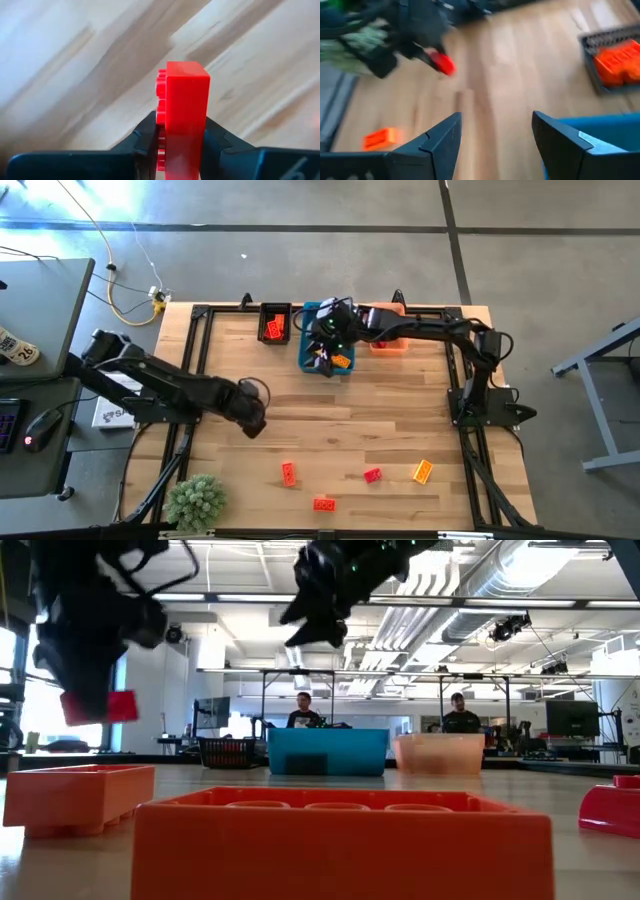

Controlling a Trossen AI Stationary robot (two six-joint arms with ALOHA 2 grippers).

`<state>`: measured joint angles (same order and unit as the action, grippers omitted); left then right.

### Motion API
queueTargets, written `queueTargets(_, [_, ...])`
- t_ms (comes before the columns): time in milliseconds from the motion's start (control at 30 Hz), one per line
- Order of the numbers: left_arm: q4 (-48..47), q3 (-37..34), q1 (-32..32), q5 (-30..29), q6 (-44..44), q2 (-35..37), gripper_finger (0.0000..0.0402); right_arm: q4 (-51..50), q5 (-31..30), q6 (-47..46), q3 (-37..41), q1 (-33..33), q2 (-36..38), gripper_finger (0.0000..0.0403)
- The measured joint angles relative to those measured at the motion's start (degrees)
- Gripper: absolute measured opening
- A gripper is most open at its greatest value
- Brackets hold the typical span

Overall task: Sort & place blocks by color
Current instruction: Put the red game piece into the orange bin

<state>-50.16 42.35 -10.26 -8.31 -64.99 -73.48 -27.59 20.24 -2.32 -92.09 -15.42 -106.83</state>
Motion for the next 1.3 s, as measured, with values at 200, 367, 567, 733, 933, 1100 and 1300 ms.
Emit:
queueTargets(200, [5.00, 2.28, 3.31, -1.56, 14.55, 5.68, 0.0070, -0.04, 4.17, 0.43, -4.00, 1.98, 0.02, 0.0228])
queueTargets(367, [10.42, 3.33, 6.23, -1.00, 24.87, 9.61, 0.0071, 0.61, 4.23, 1.05, -4.75, 4.02, 0.04, 0.0228])
queueTargets(567, [17.68, 4.00, 9.26, 2.00, 34.28, 11.92, 0.0070, 1.73, 4.67, 1.28, -4.61, 7.14, 0.04, 0.0228])
queueTargets(733, [21.81, 4.00, 11.72, 4.64, 41.67, 12.07, 0.0071, 4.71, 4.65, 1.28, -4.61, 9.19, 0.04, 0.0228])
queueTargets(933, [25.64, 4.00, 13.35, 6.55, 47.95, 11.98, 0.0071, 6.03, -0.73, 0.73, -4.61, 11.14, 0.02, 0.0228])
queueTargets(1100, [28.09, 4.00, 13.68, 6.62, 52.18, 11.98, 0.0070, 6.05, -2.55, -1.77, -4.61, 11.76, 0.00, 0.0228])
queueTargets(1300, [31.58, 4.00, 13.74, 6.62, 55.67, 11.98, 0.0072, 6.05, -3.28, -2.18, -4.59, 11.84, 0.00, 0.0228])
